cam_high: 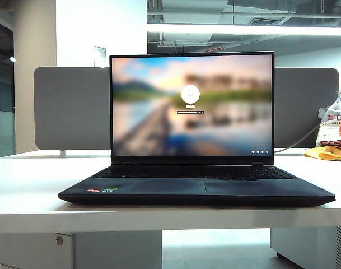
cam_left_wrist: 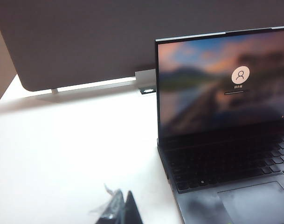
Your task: Open the lid of the laptop and use the keypad to enter the password "123".
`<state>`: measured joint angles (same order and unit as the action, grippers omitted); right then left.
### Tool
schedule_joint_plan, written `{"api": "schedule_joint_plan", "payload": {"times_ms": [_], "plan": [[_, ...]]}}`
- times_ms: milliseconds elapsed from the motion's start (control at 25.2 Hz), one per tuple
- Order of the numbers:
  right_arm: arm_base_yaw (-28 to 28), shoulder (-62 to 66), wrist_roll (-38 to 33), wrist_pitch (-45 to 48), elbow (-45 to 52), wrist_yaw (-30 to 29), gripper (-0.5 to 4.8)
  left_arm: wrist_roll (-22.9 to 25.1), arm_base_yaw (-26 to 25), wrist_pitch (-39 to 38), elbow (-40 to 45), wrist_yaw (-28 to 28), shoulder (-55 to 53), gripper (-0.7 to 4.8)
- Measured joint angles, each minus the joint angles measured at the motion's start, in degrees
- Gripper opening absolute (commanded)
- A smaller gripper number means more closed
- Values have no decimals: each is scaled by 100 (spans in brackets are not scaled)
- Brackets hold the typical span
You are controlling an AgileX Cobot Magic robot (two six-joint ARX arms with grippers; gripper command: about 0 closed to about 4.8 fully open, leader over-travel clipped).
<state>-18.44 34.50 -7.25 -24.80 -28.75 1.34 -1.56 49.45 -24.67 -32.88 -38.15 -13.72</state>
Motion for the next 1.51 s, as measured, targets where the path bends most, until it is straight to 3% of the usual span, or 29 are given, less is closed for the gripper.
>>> {"api": "schedule_joint_plan", "payload": {"times_ms": [596,675,874,993,1231,1350,1509], "plan": [[0,0,0,2,0,0,-5,33,-50,-35,0,7,0,-2],[-2,0,0,2,0,-2,-5,236,-507,-42,0,77,0,-2],[-2,0,0,2,0,-2,-5,306,-2498,391,446,966,0,-2],[-4,0,0,-2,0,0,-5,310,-3716,1014,1051,1991,7,-2],[-4,0,-2,-2,0,0,-5,267,-5536,2291,2234,4103,227,-2],[-4,0,-2,0,0,2,-5,92,-5963,2610,2579,4321,553,-2],[-4,0,-2,0,0,0,-5,28,-6037,2852,2918,4291,1012,-2]]}}
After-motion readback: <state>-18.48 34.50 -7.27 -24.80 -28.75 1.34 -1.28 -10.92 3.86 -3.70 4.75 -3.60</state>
